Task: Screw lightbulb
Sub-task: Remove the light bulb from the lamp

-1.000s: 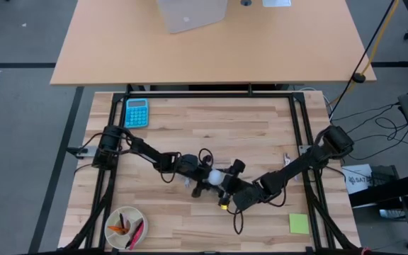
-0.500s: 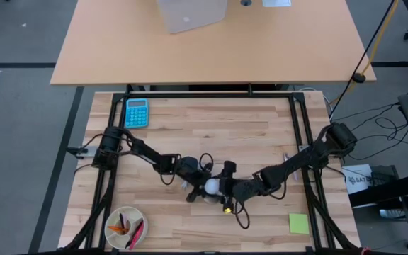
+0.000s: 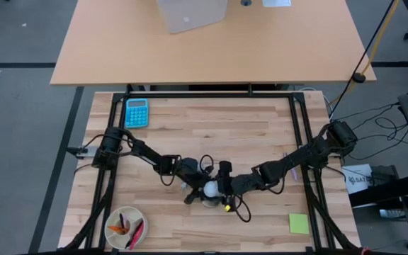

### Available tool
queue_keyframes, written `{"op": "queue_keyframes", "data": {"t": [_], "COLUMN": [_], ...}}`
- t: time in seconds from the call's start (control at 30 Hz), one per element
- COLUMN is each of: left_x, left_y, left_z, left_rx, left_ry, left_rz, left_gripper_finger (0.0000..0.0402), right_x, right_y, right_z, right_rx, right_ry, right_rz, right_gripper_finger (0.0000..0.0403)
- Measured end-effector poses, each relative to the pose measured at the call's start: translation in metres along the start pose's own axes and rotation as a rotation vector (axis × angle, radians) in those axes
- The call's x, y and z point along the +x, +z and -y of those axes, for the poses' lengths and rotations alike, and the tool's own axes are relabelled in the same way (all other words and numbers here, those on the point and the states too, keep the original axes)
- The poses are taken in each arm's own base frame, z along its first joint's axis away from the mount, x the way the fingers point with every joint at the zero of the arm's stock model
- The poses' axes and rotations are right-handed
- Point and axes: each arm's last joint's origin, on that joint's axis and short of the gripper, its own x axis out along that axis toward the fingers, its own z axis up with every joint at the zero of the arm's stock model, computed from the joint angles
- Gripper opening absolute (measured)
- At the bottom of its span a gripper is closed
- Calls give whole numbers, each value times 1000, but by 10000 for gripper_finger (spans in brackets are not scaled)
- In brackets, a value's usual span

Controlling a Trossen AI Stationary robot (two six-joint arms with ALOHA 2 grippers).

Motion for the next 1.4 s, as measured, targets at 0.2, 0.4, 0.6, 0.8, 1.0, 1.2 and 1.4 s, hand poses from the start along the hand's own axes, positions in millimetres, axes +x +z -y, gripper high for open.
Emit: {"op": "queue_keyframes", "data": {"t": [0.2, 0.4, 0.6, 0.8, 1.0, 1.2, 1.4], "left_x": [0, 0, -2, -4, -5, -5, -6], "left_y": [2, 1, 2, 3, -1, -2, -2], "left_z": [-2, -3, -8, -13, -16, -16, -18], "left_rx": [-44, -42, -48, -54, -68, -73, -95], "left_ry": [27, 55, 124, 207, 251, 260, 276], "left_rz": [8, 6, 10, 13, -14, -19, -18], "left_gripper_finger": [191, 203, 204, 205, 206, 206, 206], "right_x": [1, 1, -2, -8, -21, -32, -55], "right_y": [1, 1, 2, 5, 19, 21, 30], "right_z": [2, 1, 3, 6, 16, 18, 20], "right_rx": [88, 124, 134, 140, 148, 139, 165], "right_ry": [-28, -27, -89, -158, -376, -375, -346], "right_rz": [11, 10, 20, 26, 103, 90, 92], "right_gripper_finger": [311, 339, 342, 341, 341, 341, 341]}}
